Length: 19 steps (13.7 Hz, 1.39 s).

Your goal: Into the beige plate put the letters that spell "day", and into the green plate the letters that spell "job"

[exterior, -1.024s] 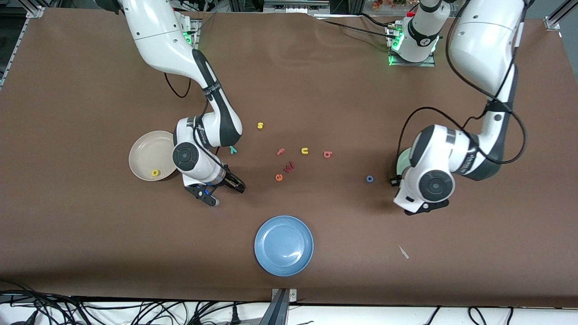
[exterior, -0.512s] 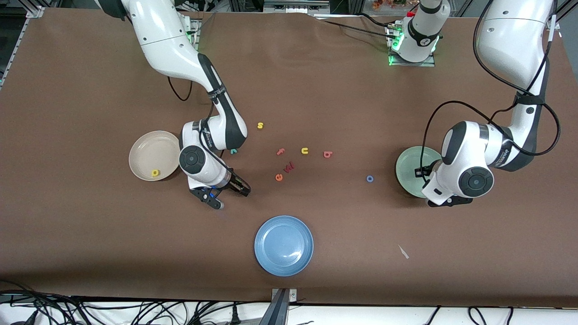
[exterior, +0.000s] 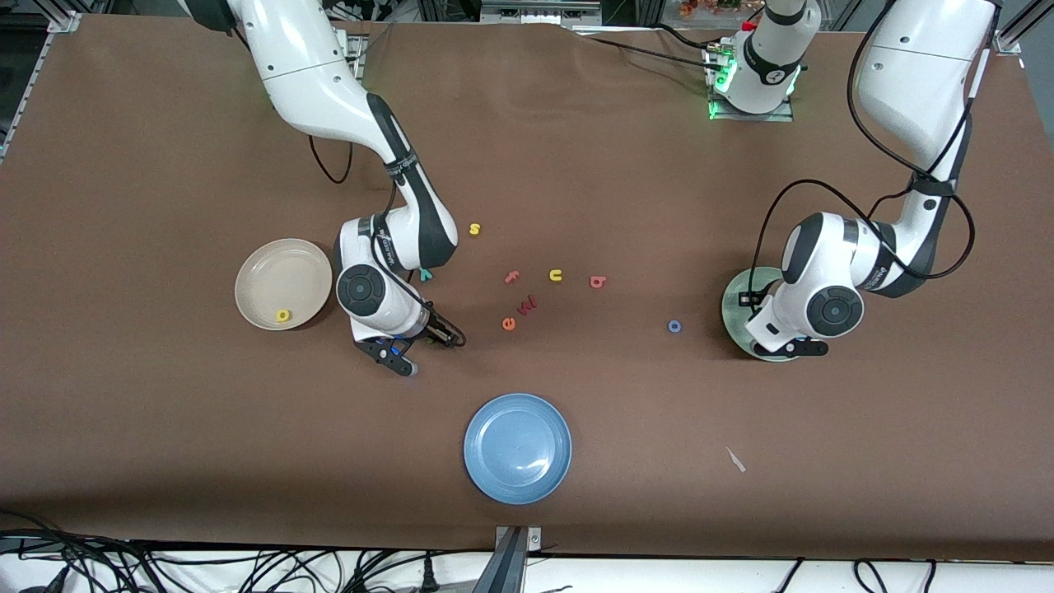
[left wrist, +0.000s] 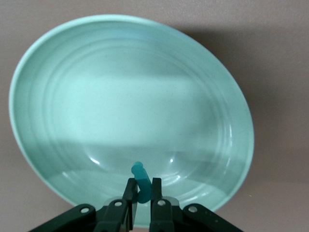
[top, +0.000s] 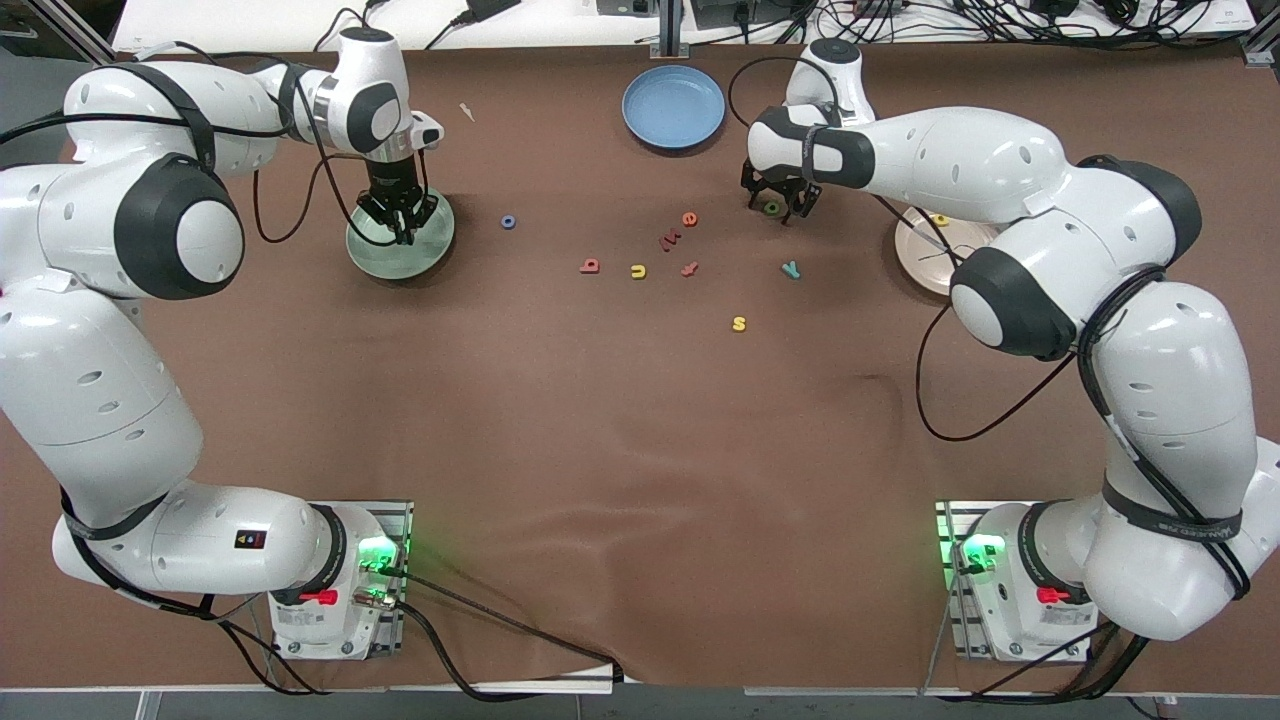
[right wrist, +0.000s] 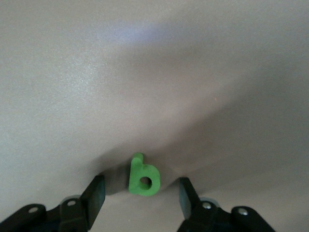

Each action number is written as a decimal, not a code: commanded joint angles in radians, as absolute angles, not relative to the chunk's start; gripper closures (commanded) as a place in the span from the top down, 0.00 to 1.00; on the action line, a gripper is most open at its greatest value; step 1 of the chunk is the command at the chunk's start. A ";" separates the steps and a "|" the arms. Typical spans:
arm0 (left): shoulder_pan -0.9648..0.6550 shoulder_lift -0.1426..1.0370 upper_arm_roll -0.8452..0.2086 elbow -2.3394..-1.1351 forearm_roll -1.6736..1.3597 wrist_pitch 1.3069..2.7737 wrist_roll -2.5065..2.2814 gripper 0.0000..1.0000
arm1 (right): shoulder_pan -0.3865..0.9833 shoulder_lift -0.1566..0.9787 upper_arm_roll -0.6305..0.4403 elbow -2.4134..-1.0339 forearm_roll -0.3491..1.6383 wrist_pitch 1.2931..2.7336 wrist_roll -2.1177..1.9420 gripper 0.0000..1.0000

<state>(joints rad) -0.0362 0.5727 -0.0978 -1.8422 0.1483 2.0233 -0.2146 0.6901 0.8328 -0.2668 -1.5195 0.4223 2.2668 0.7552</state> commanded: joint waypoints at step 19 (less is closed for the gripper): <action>0.054 0.495 -0.277 -1.822 0.081 2.059 -0.530 1.00 | 0.698 0.587 -0.419 -1.766 0.330 2.117 0.290 0.00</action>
